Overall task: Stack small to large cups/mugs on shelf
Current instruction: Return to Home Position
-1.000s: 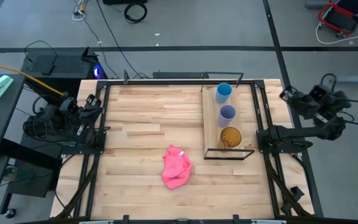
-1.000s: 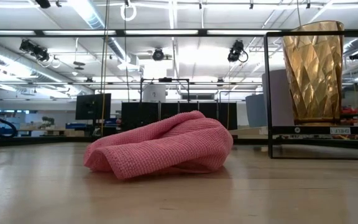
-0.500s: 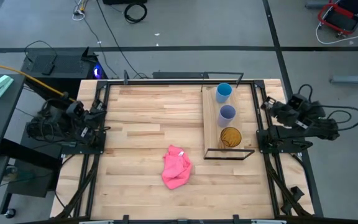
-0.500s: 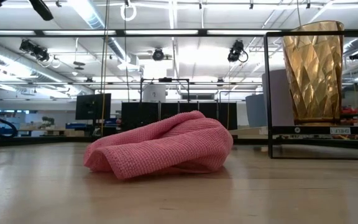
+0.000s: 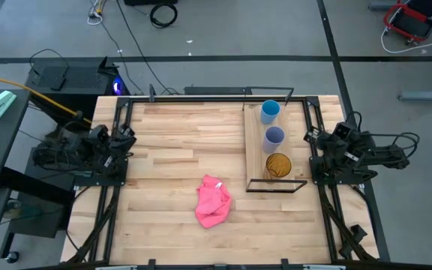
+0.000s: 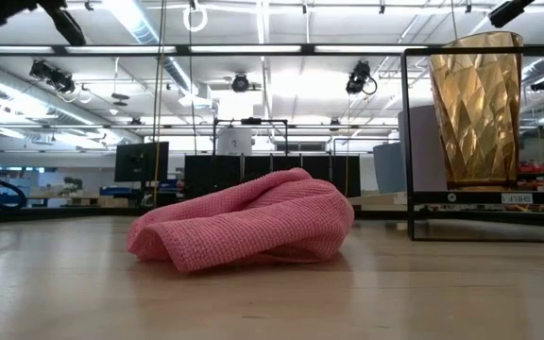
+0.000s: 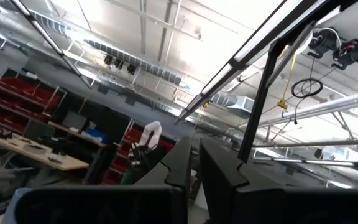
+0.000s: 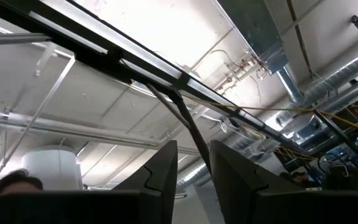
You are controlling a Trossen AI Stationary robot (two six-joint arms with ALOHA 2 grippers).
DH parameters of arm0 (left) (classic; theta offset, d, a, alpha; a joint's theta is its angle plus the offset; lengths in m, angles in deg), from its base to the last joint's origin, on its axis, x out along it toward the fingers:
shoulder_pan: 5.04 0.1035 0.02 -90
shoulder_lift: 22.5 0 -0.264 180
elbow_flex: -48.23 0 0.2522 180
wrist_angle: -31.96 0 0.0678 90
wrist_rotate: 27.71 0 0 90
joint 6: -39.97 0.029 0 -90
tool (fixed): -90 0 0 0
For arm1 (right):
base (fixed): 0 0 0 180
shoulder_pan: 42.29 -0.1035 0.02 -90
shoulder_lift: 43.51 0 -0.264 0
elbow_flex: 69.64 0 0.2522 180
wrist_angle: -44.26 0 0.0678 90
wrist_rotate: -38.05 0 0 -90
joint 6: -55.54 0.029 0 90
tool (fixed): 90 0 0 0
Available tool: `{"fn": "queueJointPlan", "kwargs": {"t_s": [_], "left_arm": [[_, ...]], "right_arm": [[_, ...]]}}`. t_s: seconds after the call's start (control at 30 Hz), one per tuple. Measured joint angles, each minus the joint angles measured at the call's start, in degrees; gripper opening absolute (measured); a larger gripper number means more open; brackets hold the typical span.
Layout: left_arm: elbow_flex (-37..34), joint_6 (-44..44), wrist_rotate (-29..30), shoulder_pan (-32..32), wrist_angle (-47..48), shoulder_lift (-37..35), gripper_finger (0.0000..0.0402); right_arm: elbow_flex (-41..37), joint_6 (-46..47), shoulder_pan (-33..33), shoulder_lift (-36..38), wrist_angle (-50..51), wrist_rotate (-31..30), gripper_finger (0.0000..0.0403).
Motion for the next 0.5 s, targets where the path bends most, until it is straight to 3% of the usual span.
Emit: {"fn": "queueJointPlan", "kwargs": {"t_s": [0.27,0.5], "left_arm": [[-9.2,-1.3,0.9,0.0,-13.4,0.0,0.0031],[-9.1,-0.8,0.9,0.0,-11.8,0.0,0.0036]], "right_arm": [[-0.4,0.2,0.0,0.0,0.2,-0.2,0.0103],[-0.4,1.1,0.0,0.0,4.4,-0.2,0.0103]]}}
